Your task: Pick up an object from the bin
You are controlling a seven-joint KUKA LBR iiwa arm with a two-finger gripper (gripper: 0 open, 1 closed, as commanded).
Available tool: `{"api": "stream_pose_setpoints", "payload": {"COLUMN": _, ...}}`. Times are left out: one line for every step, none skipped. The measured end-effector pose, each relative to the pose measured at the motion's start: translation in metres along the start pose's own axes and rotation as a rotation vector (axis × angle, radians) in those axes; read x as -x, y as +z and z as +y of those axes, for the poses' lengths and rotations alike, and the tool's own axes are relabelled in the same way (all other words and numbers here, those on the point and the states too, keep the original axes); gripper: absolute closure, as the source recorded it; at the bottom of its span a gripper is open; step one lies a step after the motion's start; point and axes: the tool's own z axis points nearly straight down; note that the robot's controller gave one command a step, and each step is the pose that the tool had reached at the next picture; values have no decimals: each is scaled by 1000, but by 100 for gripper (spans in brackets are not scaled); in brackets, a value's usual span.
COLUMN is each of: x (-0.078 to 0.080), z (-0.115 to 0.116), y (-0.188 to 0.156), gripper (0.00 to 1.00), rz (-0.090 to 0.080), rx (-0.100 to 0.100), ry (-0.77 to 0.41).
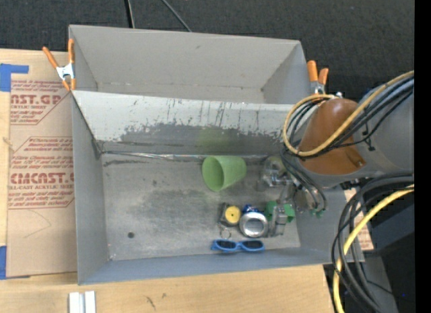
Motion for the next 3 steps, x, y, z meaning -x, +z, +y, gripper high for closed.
{"api": "stream_pose_setpoints", "payload": {"x": 33, "z": -3, "y": -5, "gripper": 0, "rz": -9, "rx": -5, "ry": -136}}
{"api": "stream_pose_setpoints", "payload": {"x": 13, "z": 8, "y": -38, "gripper": 0, "rz": -7, "rx": -5, "ry": -217}}
{"api": "stream_pose_setpoints", "payload": {"x": -32, "z": 21, "y": -4, "gripper": 0, "rz": -6, "rx": -5, "ry": -321}}
